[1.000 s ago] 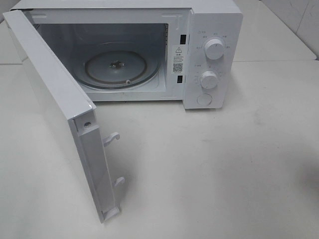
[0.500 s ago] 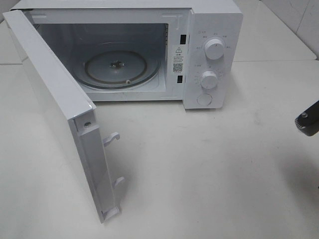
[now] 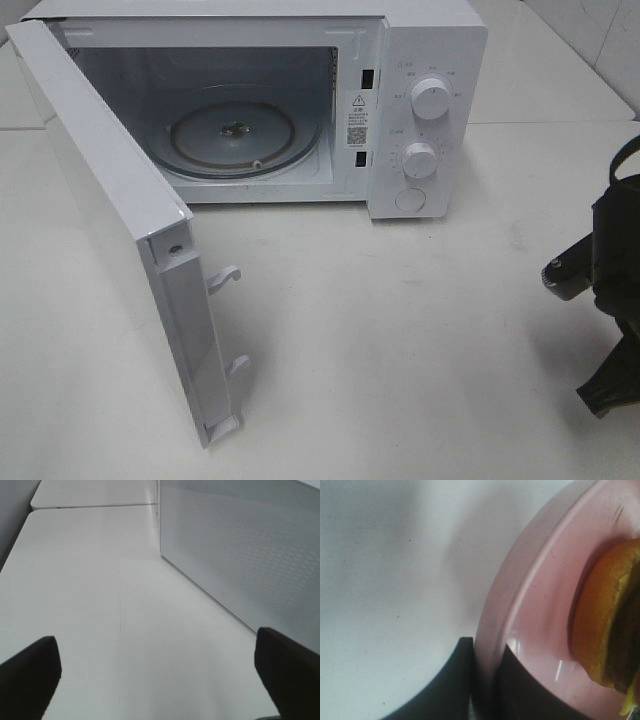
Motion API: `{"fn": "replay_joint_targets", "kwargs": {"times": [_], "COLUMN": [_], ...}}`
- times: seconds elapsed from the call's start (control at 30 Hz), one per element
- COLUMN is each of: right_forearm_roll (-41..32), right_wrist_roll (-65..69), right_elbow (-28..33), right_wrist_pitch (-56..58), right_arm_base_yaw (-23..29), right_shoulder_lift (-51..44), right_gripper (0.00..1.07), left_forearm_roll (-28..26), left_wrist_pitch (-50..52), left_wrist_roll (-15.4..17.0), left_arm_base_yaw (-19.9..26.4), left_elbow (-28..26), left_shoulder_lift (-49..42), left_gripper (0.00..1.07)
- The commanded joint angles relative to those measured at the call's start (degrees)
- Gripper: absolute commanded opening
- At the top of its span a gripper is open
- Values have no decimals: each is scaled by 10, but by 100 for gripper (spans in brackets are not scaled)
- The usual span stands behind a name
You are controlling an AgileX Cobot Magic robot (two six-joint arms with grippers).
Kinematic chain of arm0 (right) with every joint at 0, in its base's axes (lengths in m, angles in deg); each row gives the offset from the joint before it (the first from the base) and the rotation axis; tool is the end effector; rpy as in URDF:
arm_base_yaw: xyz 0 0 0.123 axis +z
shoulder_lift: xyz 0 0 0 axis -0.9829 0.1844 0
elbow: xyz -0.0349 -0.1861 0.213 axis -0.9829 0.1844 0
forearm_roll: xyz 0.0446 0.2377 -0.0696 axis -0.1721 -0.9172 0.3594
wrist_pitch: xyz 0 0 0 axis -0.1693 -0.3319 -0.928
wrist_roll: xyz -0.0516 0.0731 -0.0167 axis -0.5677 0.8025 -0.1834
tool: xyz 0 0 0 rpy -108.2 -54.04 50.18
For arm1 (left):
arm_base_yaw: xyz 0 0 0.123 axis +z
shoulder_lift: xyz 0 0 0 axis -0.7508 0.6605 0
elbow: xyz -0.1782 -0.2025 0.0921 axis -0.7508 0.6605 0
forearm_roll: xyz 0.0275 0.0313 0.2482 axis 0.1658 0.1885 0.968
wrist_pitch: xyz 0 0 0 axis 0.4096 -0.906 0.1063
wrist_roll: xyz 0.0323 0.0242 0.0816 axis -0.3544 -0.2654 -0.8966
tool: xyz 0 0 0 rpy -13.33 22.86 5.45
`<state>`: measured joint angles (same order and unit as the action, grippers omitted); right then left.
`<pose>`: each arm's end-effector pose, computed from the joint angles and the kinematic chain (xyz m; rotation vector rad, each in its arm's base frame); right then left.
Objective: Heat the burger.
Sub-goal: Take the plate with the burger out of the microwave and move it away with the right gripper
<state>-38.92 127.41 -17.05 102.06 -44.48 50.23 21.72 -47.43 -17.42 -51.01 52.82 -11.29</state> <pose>0.1886 0.0657 0.1424 -0.3634 2.8233 -0.9533 -0.0052 -0.0043 0.2790 0.0902 2.0199 -0.0660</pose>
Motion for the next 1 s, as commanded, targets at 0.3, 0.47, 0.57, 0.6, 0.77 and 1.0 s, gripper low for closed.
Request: {"fn": "replay_joint_targets", "kwargs": {"times": [0.3, 0.47, 0.57, 0.6, 0.77, 1.0], "right_forearm_roll": [76, 89, 88, 88, 91, 83], "right_wrist_roll": [72, 95, 101, 101, 110, 105], "right_elbow": [-1, -1, -1, -1, -1, -1], "right_wrist_pitch": [-25, -49, -67, -67, -75, -74], "right_arm_base_yaw": [-36, -36, -36, -36, -36, -35], "right_shoulder_lift": [77, 109, 128, 128, 143, 134], "right_gripper": [5, 7, 8, 8, 11, 28], "left_forearm_roll": [1, 1, 1, 1, 1, 1], "left_wrist_pitch": [3, 3, 3, 3, 3, 3], "left_wrist_roll": [5, 5, 5, 5, 5, 5], "left_arm_base_yaw": [1, 1, 1, 1, 1, 1], "left_elbow": [2, 2, 2, 2, 2, 2], "left_shoulder_lift": [-12, -12, -12, -12, -12, -12], "left_gripper": [104, 104, 104, 104, 104, 104]}}
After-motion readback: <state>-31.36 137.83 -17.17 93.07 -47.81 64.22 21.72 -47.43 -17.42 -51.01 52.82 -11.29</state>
